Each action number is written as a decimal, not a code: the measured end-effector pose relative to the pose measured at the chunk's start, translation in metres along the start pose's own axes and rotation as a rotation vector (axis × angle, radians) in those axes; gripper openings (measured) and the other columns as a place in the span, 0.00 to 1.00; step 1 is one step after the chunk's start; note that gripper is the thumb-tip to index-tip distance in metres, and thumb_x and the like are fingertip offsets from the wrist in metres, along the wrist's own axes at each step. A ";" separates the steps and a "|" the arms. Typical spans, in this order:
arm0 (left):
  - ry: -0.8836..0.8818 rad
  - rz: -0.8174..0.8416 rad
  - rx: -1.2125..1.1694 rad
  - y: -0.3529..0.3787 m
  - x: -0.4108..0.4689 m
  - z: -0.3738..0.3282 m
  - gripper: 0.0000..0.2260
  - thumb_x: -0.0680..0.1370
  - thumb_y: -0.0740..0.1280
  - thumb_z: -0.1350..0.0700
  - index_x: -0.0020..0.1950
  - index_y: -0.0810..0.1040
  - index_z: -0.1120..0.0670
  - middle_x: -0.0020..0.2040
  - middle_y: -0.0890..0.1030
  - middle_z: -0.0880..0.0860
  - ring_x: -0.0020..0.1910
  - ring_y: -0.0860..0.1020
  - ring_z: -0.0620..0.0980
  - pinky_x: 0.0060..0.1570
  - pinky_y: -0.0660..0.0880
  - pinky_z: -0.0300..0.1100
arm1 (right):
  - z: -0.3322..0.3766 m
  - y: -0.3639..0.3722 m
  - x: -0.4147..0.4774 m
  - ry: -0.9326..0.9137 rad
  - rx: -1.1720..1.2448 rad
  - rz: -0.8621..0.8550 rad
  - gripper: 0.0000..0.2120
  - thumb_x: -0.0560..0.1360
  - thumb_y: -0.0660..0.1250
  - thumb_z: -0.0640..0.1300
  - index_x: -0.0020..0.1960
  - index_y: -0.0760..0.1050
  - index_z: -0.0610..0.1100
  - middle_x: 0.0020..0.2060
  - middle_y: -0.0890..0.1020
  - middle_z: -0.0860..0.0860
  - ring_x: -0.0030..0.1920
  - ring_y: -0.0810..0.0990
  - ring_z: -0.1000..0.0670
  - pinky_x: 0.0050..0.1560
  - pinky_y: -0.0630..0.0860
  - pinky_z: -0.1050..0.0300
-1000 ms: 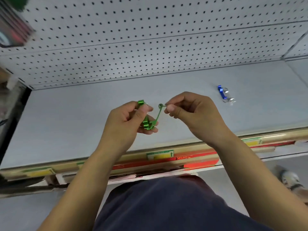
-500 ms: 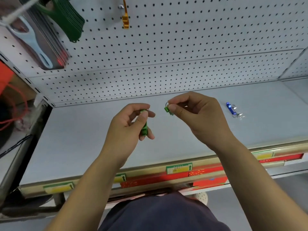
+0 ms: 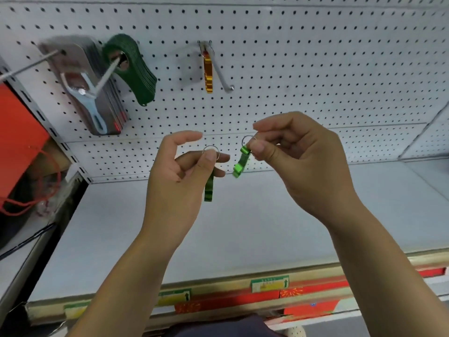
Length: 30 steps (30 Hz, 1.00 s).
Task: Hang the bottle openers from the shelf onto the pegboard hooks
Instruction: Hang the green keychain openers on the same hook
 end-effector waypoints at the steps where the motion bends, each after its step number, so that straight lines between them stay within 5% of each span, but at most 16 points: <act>1: 0.010 -0.019 -0.001 -0.003 0.000 -0.005 0.08 0.81 0.66 0.55 0.60 0.75 0.48 0.47 0.88 0.45 0.45 0.86 0.47 0.46 0.78 0.33 | 0.006 0.002 0.003 -0.023 -0.004 0.004 0.08 0.74 0.75 0.38 0.50 0.82 0.48 0.41 0.86 0.50 0.43 0.85 0.48 0.50 0.82 0.55; 11: 0.228 -0.097 -0.054 -0.023 -0.002 -0.056 0.04 0.78 0.69 0.55 0.49 0.84 0.52 0.46 0.88 0.49 0.48 0.85 0.48 0.51 0.82 0.43 | 0.062 0.009 0.019 -0.237 -0.001 0.006 0.07 0.74 0.75 0.37 0.46 0.84 0.49 0.39 0.86 0.55 0.41 0.83 0.51 0.46 0.80 0.59; 15: 0.356 -0.083 -0.007 -0.026 -0.006 -0.072 0.03 0.77 0.73 0.52 0.49 0.85 0.47 0.48 0.87 0.49 0.52 0.84 0.54 0.56 0.79 0.58 | 0.072 0.010 0.026 -0.277 -0.043 -0.030 0.08 0.74 0.74 0.37 0.47 0.83 0.49 0.38 0.85 0.58 0.40 0.82 0.56 0.44 0.78 0.63; 19: 0.508 -0.003 0.028 -0.019 -0.009 -0.086 0.04 0.78 0.71 0.56 0.51 0.83 0.52 0.49 0.86 0.51 0.52 0.82 0.57 0.53 0.76 0.64 | 0.072 0.012 0.033 -0.279 -0.105 -0.080 0.06 0.75 0.74 0.38 0.48 0.83 0.49 0.40 0.85 0.57 0.42 0.82 0.53 0.47 0.81 0.54; 25: 0.570 0.038 0.101 -0.008 -0.007 -0.091 0.04 0.78 0.71 0.58 0.52 0.83 0.53 0.50 0.85 0.51 0.54 0.81 0.55 0.53 0.77 0.52 | 0.053 0.018 0.045 -0.212 -0.163 -0.081 0.06 0.77 0.72 0.39 0.49 0.83 0.50 0.40 0.85 0.57 0.43 0.83 0.54 0.49 0.81 0.49; 30: 0.560 0.007 0.073 0.003 0.003 -0.091 0.06 0.78 0.71 0.58 0.53 0.83 0.51 0.52 0.83 0.54 0.56 0.80 0.51 0.52 0.73 0.36 | 0.046 0.019 0.049 -0.186 -0.173 -0.070 0.07 0.78 0.70 0.39 0.51 0.82 0.50 0.42 0.85 0.57 0.45 0.83 0.56 0.50 0.81 0.58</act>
Point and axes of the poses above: each hand's wrist, its own x-axis towards the middle knuckle, its own y-axis out of the palm, z = x × y, the point moved 10 cm from there along x, towards the middle knuckle
